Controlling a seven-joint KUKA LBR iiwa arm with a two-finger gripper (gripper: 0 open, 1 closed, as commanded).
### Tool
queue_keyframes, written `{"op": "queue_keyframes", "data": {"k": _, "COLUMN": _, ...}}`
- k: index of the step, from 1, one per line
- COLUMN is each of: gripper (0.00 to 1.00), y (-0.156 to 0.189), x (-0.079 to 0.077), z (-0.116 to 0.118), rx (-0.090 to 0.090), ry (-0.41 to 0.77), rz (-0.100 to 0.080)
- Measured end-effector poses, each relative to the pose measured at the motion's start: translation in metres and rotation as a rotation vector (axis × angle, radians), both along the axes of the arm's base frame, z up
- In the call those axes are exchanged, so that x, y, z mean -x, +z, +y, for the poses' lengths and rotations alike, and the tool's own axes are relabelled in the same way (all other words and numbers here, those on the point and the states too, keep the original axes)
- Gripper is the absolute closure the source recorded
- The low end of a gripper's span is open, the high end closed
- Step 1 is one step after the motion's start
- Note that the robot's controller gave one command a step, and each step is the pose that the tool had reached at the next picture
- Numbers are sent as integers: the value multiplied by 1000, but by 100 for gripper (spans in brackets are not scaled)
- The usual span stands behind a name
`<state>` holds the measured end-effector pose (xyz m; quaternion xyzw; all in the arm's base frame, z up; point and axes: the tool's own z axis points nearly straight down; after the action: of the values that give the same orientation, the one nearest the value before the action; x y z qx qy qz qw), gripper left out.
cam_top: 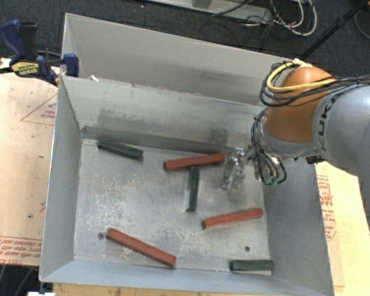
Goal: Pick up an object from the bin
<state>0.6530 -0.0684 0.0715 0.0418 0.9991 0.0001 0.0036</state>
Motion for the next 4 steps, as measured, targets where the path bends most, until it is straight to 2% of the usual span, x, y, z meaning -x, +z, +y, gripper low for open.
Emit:
{"op": "queue_keyframes", "data": {"k": 1, "gripper": 0, "y": -1, "x": 2, "z": 0, "rx": 0, "ry": 1, "rz": 9}}
{"op": "queue_keyframes", "data": {"k": 2, "gripper": 0, "y": -2, "x": 2, "z": 0, "rx": 0, "ry": 1, "rz": 9}}
{"op": "queue_keyframes", "data": {"k": 4, "gripper": 0, "y": -1, "x": 7, "z": 99, "rx": -2, "ry": -18, "rz": 4}}
